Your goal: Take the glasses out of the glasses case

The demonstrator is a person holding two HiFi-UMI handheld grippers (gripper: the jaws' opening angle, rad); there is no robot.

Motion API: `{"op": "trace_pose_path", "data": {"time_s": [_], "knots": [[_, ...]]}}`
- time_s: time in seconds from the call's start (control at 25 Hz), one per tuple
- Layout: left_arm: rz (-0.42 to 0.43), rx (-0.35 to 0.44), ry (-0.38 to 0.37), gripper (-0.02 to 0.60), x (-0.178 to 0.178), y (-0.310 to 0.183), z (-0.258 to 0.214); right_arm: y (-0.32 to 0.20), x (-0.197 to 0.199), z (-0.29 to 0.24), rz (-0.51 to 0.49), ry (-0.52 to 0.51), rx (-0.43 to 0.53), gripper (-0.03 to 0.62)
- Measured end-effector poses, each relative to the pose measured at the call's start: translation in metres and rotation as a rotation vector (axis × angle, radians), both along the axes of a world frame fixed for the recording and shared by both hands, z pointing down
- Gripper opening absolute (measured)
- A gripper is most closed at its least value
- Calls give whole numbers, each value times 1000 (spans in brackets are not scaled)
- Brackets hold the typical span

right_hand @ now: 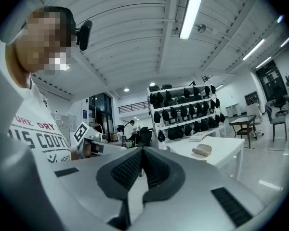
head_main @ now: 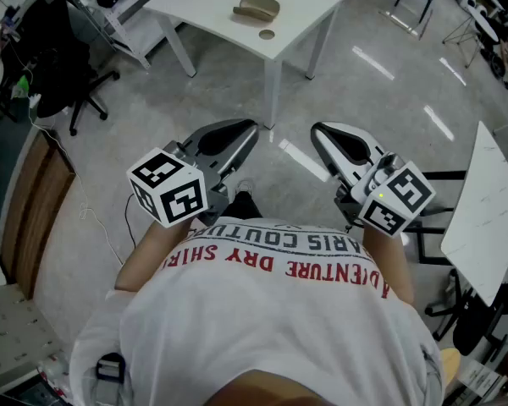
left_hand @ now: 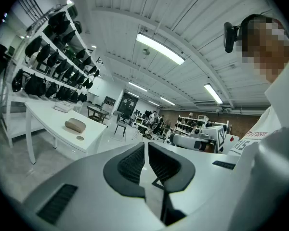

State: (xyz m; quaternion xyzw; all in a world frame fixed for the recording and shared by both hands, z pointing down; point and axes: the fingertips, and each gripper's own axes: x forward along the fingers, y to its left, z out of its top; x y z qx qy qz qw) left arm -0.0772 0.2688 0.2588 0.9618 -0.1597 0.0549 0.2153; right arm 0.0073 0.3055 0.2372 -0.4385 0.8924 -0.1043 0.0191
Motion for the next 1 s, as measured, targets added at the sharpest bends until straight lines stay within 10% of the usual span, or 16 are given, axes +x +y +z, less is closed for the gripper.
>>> {"op": "trace_pose_path", "data": {"time_s": [0.28, 0.44, 1.0], "knots": [[6, -14, 1, 48, 4, -6, 8, -8, 10, 7, 36, -19, -2, 28], [8, -23, 7, 47, 4, -15, 11, -15, 8, 13, 22, 0, -23, 180], [-7, -63, 20, 48, 18, -94, 35, -95, 27, 35, 37, 57, -68, 304]]}}
